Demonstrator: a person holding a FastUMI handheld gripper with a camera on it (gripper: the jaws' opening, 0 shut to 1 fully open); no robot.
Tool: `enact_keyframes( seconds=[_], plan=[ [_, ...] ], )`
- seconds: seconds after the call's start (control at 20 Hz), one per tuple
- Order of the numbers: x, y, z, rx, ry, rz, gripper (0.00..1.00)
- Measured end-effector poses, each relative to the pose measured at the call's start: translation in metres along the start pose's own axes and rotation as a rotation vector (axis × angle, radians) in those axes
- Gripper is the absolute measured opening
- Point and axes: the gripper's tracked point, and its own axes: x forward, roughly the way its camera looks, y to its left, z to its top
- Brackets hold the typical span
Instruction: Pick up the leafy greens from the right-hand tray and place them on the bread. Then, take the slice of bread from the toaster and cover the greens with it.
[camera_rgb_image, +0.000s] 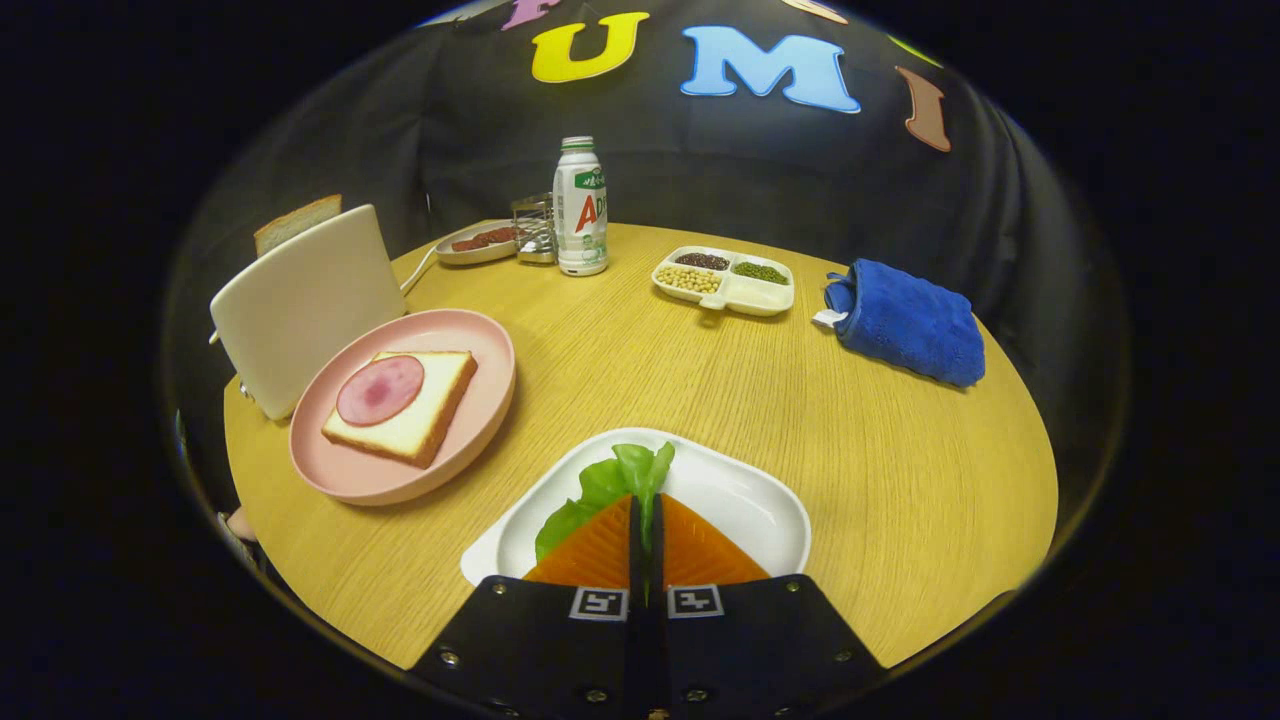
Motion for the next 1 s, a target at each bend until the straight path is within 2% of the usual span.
enact_keyframes(
  seconds=[0.2, 0.5, 1.0],
  plan=[
    [-0.013, 0.013, 0.01, 0.04, -0.001, 0.035, 0.0],
    [-0.035, 0.041, 0.051, 0.043, -0.061, 0.095, 0.0],
    [-0.056, 0.15, 0.131, 0.007, -0.16, 0.283, 0.0]
  ],
)
